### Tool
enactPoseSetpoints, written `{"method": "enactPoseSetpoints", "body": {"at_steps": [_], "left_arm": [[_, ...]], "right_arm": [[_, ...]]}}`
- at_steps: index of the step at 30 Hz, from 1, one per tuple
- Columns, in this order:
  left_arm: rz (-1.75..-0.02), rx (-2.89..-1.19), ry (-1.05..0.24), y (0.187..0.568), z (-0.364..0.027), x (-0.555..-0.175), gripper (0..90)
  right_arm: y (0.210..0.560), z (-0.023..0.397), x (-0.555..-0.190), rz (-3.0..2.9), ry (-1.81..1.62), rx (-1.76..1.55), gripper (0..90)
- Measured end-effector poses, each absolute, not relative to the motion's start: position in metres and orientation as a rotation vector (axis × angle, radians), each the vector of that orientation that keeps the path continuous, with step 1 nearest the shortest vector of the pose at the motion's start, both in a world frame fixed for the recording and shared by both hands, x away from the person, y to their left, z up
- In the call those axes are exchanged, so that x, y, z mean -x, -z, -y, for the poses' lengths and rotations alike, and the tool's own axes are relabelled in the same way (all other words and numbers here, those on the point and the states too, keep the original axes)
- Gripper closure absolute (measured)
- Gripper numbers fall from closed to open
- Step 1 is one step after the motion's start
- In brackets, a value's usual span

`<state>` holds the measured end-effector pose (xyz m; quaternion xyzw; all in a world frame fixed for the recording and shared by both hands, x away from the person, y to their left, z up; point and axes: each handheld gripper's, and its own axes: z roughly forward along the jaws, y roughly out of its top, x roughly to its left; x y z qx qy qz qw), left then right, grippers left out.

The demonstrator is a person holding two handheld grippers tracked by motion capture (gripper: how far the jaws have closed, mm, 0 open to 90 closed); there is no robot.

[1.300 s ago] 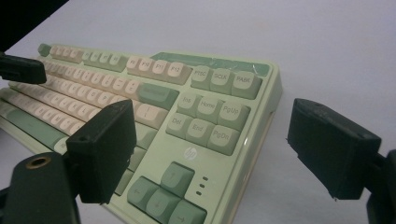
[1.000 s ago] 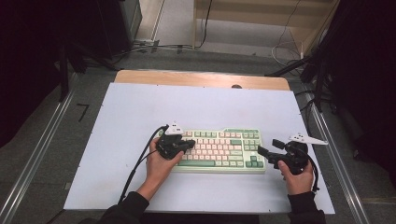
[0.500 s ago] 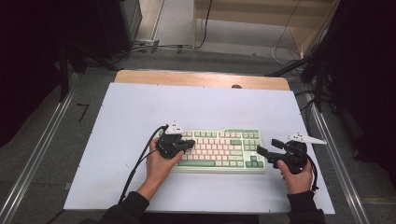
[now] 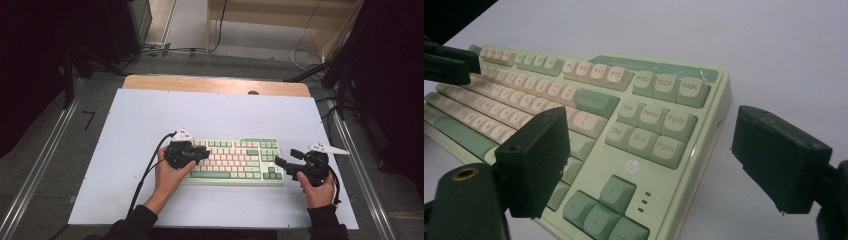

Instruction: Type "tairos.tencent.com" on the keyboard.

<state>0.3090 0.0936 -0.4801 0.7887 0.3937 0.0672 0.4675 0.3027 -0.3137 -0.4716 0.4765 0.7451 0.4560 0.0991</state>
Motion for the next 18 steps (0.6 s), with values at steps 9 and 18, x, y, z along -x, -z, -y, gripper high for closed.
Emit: {"method": "enactPoseSetpoints", "body": {"at_steps": [9,18], "left_arm": [[-0.963,-1.866,-0.160,0.468,-0.110,-0.296,40.6],[-1.011,-1.867,-0.180,0.472,-0.144,-0.282,39.8]], "right_arm": [[0.471,0.312,-0.302,-2.208,-1.355,-1.401,13.5],[0.471,0.304,-0.304,-2.232,-1.353,-1.380,13.6]]}}
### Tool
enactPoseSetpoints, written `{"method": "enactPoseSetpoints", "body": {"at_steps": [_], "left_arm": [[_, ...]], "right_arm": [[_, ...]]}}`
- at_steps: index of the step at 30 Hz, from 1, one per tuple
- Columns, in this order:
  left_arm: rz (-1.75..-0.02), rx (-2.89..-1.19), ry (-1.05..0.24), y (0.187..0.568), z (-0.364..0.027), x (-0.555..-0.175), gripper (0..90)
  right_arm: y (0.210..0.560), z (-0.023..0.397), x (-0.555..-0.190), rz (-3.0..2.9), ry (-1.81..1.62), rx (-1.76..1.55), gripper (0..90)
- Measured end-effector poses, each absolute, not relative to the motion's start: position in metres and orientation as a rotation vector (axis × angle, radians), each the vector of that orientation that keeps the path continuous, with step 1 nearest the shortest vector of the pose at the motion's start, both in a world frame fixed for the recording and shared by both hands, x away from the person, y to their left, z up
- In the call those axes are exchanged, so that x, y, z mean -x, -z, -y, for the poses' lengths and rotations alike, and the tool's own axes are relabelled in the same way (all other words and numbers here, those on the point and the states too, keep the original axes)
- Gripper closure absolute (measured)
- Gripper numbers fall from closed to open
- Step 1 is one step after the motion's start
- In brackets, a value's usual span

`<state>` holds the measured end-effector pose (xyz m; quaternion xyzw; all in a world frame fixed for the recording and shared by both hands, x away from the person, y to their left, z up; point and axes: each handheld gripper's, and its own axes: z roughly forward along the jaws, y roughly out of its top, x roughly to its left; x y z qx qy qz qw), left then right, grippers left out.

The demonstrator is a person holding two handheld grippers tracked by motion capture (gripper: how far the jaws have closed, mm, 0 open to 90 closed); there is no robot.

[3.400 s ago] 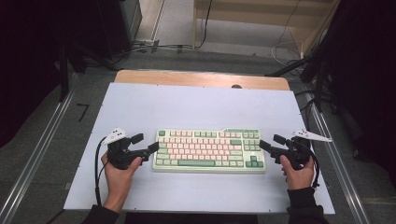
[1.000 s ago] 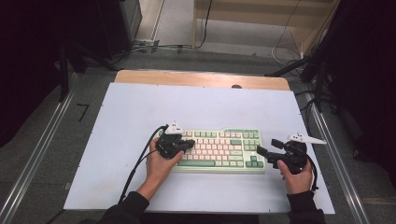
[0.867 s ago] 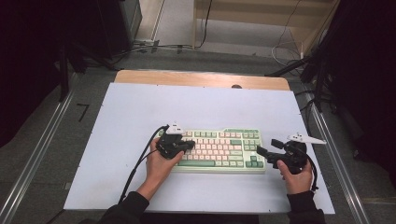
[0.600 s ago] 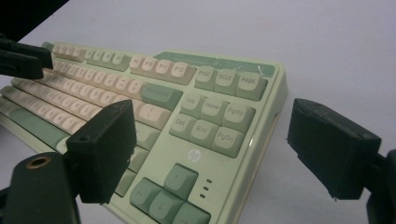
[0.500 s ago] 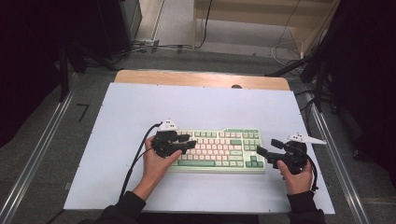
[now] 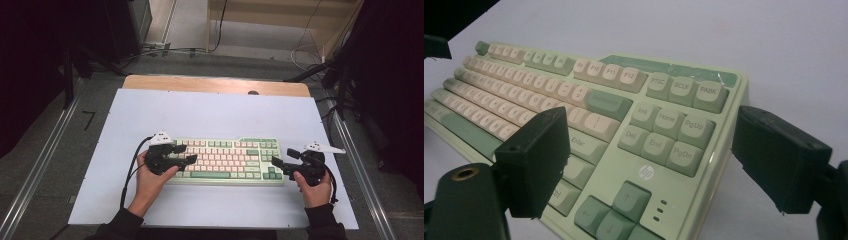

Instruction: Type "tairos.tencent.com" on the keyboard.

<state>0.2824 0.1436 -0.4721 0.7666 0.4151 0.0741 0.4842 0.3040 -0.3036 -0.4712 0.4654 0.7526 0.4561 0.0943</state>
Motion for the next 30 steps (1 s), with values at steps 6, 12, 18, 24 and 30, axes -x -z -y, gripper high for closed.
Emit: {"method": "enactPoseSetpoints", "body": {"at_steps": [6,12,18,24,30], "left_arm": [[-1.008,-1.841,-0.190,0.479,-0.160,-0.272,82.3],[-1.007,-1.874,-0.217,0.481,-0.158,-0.269,90.0],[-1.054,-1.913,-0.232,0.489,-0.158,-0.273,90.0],[-1.062,-1.916,-0.229,0.491,-0.157,-0.275,90.0],[-1.073,-1.909,-0.229,0.493,-0.157,-0.278,90.0]], "right_arm": [[0.472,0.299,-0.306,-2.251,-1.345,-1.368,13.6],[0.472,0.297,-0.306,-2.260,-1.346,-1.363,13.7],[0.472,0.296,-0.306,-2.264,-1.343,-1.360,13.7],[0.473,0.296,-0.307,-2.263,-1.345,-1.356,13.7],[0.473,0.295,-0.307,-2.265,-1.342,-1.356,13.7]]}}
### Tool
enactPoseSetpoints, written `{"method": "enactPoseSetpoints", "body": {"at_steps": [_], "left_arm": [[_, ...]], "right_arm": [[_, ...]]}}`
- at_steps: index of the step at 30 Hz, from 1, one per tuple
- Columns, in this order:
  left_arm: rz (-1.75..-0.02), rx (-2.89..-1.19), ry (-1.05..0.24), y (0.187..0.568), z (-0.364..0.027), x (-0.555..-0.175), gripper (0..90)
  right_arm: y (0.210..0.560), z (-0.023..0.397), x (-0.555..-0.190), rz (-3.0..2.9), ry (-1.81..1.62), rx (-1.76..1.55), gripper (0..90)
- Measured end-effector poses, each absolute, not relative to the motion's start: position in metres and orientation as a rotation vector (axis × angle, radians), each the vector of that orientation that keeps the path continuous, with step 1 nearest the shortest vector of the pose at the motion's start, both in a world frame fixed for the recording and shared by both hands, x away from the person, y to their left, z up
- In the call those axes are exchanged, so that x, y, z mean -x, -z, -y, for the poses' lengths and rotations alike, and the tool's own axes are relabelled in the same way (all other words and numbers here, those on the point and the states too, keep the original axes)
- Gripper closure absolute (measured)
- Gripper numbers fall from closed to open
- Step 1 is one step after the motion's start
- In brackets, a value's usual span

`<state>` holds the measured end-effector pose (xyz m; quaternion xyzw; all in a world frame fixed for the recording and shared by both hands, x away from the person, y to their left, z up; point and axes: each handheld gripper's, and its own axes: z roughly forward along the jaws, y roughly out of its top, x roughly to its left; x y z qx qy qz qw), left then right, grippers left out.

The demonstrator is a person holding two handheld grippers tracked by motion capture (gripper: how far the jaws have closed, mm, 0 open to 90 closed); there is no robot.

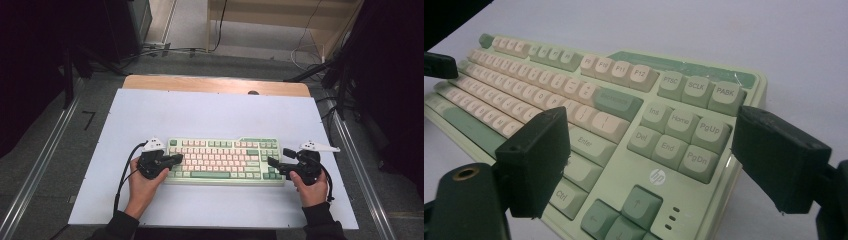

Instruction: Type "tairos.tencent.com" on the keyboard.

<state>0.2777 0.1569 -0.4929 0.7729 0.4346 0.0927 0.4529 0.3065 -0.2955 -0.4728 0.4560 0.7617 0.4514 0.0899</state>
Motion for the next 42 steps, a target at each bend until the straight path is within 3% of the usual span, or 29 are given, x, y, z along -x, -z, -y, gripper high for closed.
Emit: {"method": "enactPoseSetpoints", "body": {"at_steps": [22,23,30,33,42], "left_arm": [[-1.060,-1.954,-0.232,0.495,-0.150,-0.279,89.5],[-1.052,-1.940,-0.235,0.493,-0.151,-0.278,81.8],[-0.990,-1.786,-0.220,0.482,-0.158,-0.271,59.0],[-0.998,-1.771,-0.223,0.482,-0.158,-0.270,52.1],[-1.027,-1.732,-0.227,0.484,-0.160,-0.270,42.4]], "right_arm": [[0.473,0.295,-0.307,-2.272,-1.341,-1.355,13.7],[0.473,0.295,-0.307,-2.272,-1.343,-1.353,13.7],[0.473,0.294,-0.307,-2.273,-1.341,-1.355,13.8],[0.473,0.293,-0.307,-2.276,-1.340,-1.350,13.9],[0.472,0.281,-0.308,-2.300,-1.350,-1.320,14.2]]}}
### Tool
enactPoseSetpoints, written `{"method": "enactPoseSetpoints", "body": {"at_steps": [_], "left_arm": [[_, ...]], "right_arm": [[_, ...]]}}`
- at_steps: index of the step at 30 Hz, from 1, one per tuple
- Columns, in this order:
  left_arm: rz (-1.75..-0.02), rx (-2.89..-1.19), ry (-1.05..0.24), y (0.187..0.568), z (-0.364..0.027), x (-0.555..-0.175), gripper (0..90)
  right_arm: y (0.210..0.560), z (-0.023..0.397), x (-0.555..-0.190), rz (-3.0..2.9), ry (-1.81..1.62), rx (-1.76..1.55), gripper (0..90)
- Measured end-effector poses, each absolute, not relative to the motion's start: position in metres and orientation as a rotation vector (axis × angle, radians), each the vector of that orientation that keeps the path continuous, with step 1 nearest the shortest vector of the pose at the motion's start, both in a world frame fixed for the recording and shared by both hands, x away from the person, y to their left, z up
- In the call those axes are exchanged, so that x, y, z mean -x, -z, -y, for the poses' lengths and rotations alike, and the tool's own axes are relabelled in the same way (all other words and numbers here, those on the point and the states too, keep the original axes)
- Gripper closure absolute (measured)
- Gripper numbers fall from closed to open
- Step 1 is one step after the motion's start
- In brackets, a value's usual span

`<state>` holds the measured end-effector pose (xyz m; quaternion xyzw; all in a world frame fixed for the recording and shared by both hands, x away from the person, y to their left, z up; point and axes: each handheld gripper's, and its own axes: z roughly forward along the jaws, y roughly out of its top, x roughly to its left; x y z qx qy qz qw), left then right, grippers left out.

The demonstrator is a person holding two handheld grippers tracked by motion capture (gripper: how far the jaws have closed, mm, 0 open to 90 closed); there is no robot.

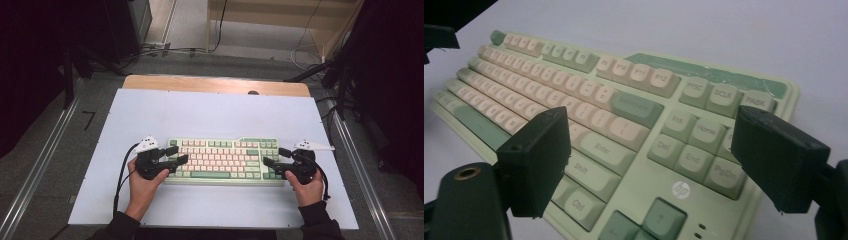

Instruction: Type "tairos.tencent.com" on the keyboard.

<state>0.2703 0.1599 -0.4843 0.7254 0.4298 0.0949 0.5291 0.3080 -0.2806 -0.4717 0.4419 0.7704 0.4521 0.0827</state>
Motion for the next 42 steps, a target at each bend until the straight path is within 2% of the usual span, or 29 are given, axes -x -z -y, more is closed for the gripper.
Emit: {"method": "enactPoseSetpoints", "body": {"at_steps": [6,7,12,16,17,18,20,24,28,31,32,42], "left_arm": [[-1.024,-1.740,-0.228,0.485,-0.159,-0.270,42.3],[-1.024,-1.740,-0.228,0.485,-0.159,-0.270,42.3],[-1.027,-1.740,-0.232,0.485,-0.159,-0.270,42.4],[-1.026,-1.745,-0.230,0.486,-0.158,-0.270,42.5],[-1.026,-1.745,-0.230,0.486,-0.158,-0.270,42.5],[-1.026,-1.744,-0.229,0.486,-0.158,-0.270,42.5],[-1.027,-1.744,-0.229,0.486,-0.158,-0.270,42.6],[-1.028,-1.744,-0.227,0.486,-0.159,-0.270,42.9],[-1.025,-1.744,-0.225,0.486,-0.159,-0.270,43.2],[-1.025,-1.743,-0.222,0.486,-0.159,-0.270,43.4],[-1.025,-1.743,-0.221,0.486,-0.159,-0.270,43.4],[-1.026,-1.744,-0.220,0.486,-0.159,-0.270,43.9]], "right_arm": [[0.471,0.269,-0.308,-2.322,-1.353,-1.294,14.6],[0.470,0.265,-0.309,-2.321,-1.359,-1.281,18.8],[0.469,0.257,-0.310,-2.325,-1.369,-1.260,26.0],[0.467,0.246,-0.312,-2.324,-1.396,-1.239,37.2],[0.467,0.246,-0.312,-2.324,-1.396,-1.239,37.2],[0.467,0.239,-0.313,-2.336,-1.405,-1.216,44.7],[0.467,0.231,-0.314,-2.352,-1.407,-1.192,52.0],[0.468,0.217,-0.315,-2.388,-1.392,-1.153,59.1],[0.470,0.196,-0.319,-2.453,-1.393,-1.099,76.4],[0.470,0.190,-0.320,-2.463,-1.388,-1.080,81.3],[0.471,0.184,-0.321,-2.481,-1.386,-1.072,85.7],[0.481,0.157,-0.324,-2.562,-1.327,-1.048,87.7]]}}
